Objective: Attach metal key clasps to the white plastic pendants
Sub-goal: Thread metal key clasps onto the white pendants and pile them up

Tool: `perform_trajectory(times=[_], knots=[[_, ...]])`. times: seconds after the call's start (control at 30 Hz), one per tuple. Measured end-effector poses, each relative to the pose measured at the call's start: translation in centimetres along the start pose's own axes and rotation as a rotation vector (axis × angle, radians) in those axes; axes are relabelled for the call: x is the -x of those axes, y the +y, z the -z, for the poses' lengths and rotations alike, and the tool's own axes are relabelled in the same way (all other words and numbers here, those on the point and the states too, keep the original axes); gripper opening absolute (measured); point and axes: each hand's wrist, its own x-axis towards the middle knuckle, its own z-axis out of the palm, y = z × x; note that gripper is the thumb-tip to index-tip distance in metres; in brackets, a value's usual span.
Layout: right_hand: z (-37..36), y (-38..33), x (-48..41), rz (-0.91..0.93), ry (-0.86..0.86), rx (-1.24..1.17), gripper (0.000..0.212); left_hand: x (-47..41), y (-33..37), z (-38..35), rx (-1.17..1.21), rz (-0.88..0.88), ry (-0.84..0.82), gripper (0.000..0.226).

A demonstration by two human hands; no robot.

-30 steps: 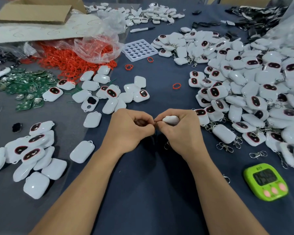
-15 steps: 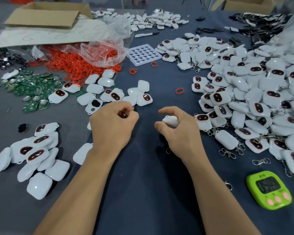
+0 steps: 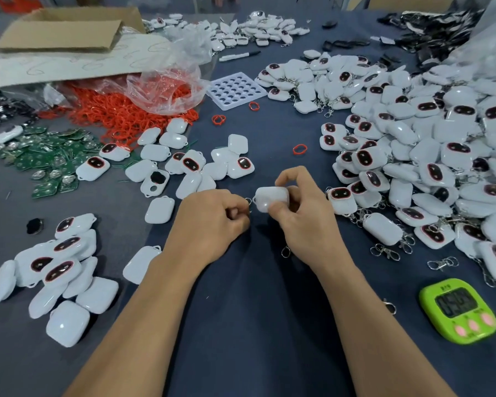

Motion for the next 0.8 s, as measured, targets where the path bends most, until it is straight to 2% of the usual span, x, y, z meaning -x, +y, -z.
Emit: perform_trajectory(times=[0.17, 0.37, 0.8], knots=[[-0.21, -0.09, -0.15, -0.007, -0.013, 0.013, 0.026, -0.04, 0.07, 0.24, 0.046, -0.025, -0.045, 0.03], [-0.49, 0.13, -0.3, -0.02, 0.059, 0.041, 0.025, -0.11, 0.18, 0.37, 0.047, 0.0, -0.082, 0.013], [-0.8, 0.13, -0.21, 0.005, 0.047, 0.068, 0.025, -0.38, 0.24, 0.44, 0.03, -0.025, -0.109, 0.016]])
